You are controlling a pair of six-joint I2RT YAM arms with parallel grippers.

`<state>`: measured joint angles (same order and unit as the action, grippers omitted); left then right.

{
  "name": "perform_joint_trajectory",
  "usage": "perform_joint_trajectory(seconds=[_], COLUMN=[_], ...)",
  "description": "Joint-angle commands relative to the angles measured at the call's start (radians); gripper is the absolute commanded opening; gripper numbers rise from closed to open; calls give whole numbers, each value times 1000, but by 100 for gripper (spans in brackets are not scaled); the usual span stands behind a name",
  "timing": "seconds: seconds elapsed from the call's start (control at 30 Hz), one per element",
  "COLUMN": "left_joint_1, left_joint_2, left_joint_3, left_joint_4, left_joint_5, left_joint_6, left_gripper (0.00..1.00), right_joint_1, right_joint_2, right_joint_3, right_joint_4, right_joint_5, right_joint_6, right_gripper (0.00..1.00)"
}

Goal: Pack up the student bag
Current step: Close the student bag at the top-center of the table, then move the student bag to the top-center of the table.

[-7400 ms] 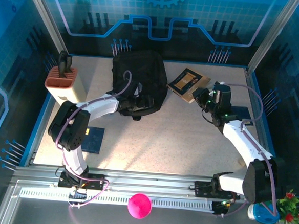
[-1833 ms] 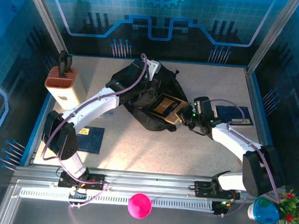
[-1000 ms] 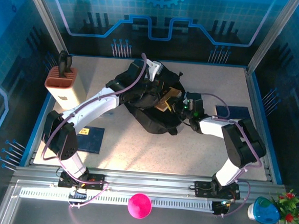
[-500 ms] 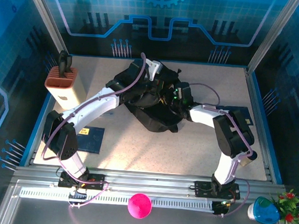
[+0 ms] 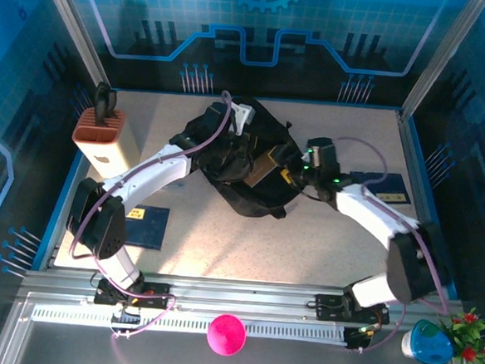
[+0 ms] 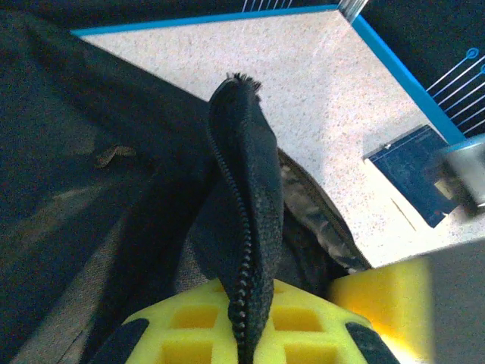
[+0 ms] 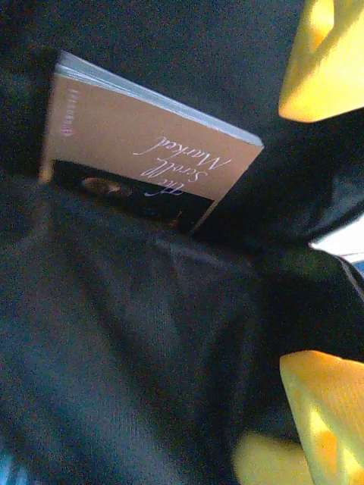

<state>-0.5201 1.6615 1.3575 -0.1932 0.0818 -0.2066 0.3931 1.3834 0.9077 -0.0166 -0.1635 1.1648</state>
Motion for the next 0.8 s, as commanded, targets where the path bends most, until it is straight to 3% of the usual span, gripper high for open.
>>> perform_joint_trajectory(seconds=[0.0, 0.1, 0.23, 0.43, 0.77], left_joint_1=[7, 8, 11, 47, 131], left_joint_2=[-43, -68, -84, -8, 227], left_joint_3=[-39, -90, -149, -180, -94], left_joint_4=[47, 60, 65, 31, 36], left_joint_5=[67, 114, 97, 25, 89], left_joint_6=[-13, -33, -69, -207, -324], left_gripper=[23, 56, 80, 87, 87], right_joint_1=[-52, -120, -231, -360, -456], right_joint_2=[-124, -178, -176, -47, 247], right_joint_3=[-23, -3, 28, 101, 279], right_joint_4=[-275, -399, -448, -440, -469], right_joint_5=[176, 292, 313, 219, 237], right_joint_6=[-167, -258, -345, -425, -479], right_gripper=[86, 91, 98, 100, 100])
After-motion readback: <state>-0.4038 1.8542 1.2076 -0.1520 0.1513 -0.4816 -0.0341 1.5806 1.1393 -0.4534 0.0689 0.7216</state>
